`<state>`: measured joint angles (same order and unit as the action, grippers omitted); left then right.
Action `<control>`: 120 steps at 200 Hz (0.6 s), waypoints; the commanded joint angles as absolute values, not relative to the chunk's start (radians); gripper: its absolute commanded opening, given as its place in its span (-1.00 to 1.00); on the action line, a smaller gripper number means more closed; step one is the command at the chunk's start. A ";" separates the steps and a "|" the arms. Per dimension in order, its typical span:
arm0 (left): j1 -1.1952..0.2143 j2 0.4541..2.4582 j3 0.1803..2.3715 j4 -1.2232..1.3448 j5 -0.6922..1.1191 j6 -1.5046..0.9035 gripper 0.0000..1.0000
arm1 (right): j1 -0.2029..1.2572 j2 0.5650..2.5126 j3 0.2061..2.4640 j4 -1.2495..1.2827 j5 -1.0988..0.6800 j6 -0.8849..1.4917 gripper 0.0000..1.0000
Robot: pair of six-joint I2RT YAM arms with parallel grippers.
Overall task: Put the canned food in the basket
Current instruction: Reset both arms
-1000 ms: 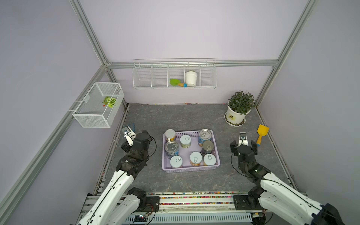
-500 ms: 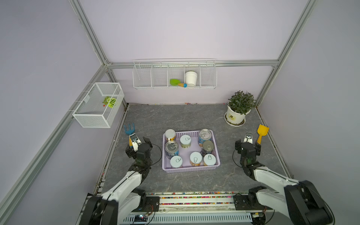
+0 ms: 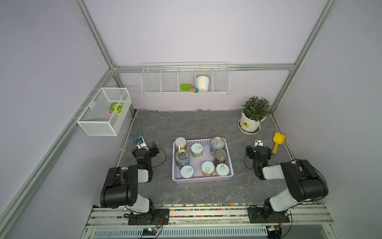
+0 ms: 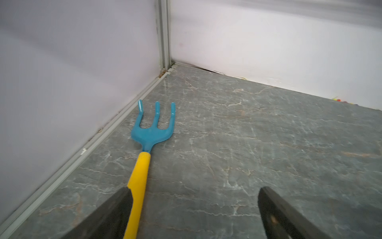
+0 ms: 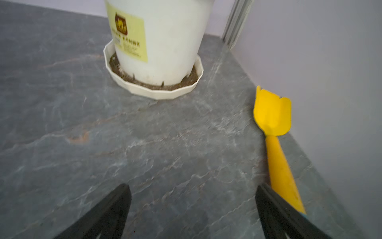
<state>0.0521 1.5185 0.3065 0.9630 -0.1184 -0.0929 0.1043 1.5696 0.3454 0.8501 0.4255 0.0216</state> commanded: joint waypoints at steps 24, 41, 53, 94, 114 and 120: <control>0.051 1.511 0.327 0.972 -0.065 -0.084 0.98 | 0.076 1.531 0.396 0.830 0.315 0.066 0.96; 0.051 1.503 0.332 0.953 -0.065 -0.090 0.98 | 0.077 1.547 0.378 0.893 0.307 0.051 0.97; 0.051 1.501 0.333 0.947 -0.066 -0.089 0.98 | 0.085 1.524 0.364 0.893 0.288 0.036 0.97; 0.050 1.503 0.333 0.952 -0.065 -0.089 0.98 | 0.093 1.523 0.402 0.813 0.298 0.046 0.97; 0.050 1.502 0.332 0.950 -0.064 -0.089 0.98 | 0.092 1.528 0.402 0.821 0.299 0.044 0.97; 0.049 1.503 0.333 0.952 -0.065 -0.088 0.98 | 0.092 1.529 0.404 0.818 0.297 0.046 0.97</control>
<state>0.0521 1.5146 0.3126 0.9596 -0.0769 -0.0925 0.0895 1.5417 0.3851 0.8352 0.3088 0.0368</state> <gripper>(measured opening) 0.990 0.984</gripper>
